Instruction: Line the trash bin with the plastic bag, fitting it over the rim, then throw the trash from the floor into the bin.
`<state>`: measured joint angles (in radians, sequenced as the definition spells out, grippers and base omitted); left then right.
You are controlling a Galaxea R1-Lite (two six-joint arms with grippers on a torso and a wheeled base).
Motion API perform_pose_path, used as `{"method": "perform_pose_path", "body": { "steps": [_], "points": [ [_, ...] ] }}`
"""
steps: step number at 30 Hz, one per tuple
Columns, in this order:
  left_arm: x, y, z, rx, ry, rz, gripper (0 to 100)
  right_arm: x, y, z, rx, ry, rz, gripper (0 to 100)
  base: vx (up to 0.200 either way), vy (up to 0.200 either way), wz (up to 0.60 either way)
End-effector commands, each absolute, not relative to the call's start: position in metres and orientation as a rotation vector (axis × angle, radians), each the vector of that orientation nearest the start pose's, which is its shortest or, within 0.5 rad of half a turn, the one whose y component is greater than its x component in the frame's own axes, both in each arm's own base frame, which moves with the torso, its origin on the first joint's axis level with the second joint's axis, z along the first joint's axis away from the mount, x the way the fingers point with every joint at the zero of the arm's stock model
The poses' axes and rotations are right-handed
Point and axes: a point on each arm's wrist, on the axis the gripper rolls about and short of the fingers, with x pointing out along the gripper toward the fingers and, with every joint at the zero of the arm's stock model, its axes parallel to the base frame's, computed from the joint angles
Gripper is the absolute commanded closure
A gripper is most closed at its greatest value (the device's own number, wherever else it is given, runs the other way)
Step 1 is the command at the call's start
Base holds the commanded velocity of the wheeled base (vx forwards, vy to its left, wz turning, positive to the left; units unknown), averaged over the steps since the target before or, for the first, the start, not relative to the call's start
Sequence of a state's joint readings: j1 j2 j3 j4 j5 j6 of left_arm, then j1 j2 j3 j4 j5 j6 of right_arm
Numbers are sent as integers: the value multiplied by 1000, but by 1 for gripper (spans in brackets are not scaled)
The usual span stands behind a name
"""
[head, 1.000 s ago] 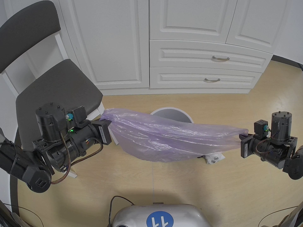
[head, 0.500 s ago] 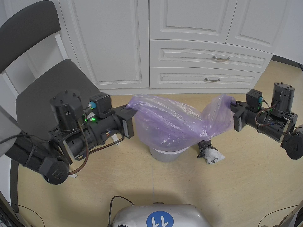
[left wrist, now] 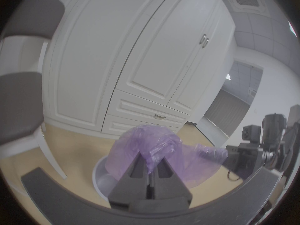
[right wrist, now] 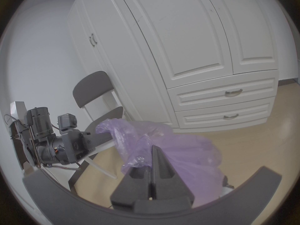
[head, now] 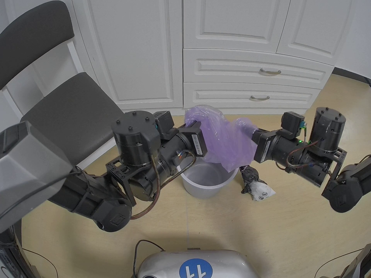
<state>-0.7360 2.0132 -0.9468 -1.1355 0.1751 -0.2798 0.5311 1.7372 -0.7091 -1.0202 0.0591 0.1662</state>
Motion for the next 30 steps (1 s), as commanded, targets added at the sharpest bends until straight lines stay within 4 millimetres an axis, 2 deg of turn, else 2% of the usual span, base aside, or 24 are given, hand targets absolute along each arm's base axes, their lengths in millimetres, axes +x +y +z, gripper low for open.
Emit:
{"method": "perform_pose_path", "body": {
  "steps": [1, 4, 11, 13, 16, 17, 18, 21, 25, 30],
  "points": [
    [279, -267, 146, -345, 73, -579, 100, 267, 177, 152, 157, 135, 629, 100, 0, 0, 0],
    [274, -272, 141, -370, 71, -564, 100, 268, 180, 149, 161, 149, 636, 100, 0, 0, 0],
    [276, -268, 142, -361, 62, -534, 100, 274, 184, 139, 156, 174, 635, 100, 0, 0, 0],
    [279, -268, 136, -355, 79, -531, 100, 282, 189, 128, 152, 200, 627, 100, 0, 0, 0],
    [293, -268, 120, -346, 102, -508, 100, 294, 192, 117, 158, 198, 613, 100, 0, 0, 0],
    [293, -268, 120, -346, 102, -508, 100, 294, 192, 117, 158, 198, 613, 100, 0, 0, 0],
    [305, -271, 112, -347, 104, -492, 100, 304, 193, 109, 189, 182, 599, 100, 0, 0, 0],
    [317, -272, 104, -350, 100, -474, 100, 315, 190, 104, 211, 156, 575, 100, 0, 0, 0],
    [323, -276, 107, -385, 78, -477, 100, 325, 181, 106, 217, 138, 547, 100, 0, 0, 0],
    [328, -285, 119, -436, 26, -496, 100, 336, 163, 119, 229, 85, 501, 100, 0, 0, 0]
  ]
}}
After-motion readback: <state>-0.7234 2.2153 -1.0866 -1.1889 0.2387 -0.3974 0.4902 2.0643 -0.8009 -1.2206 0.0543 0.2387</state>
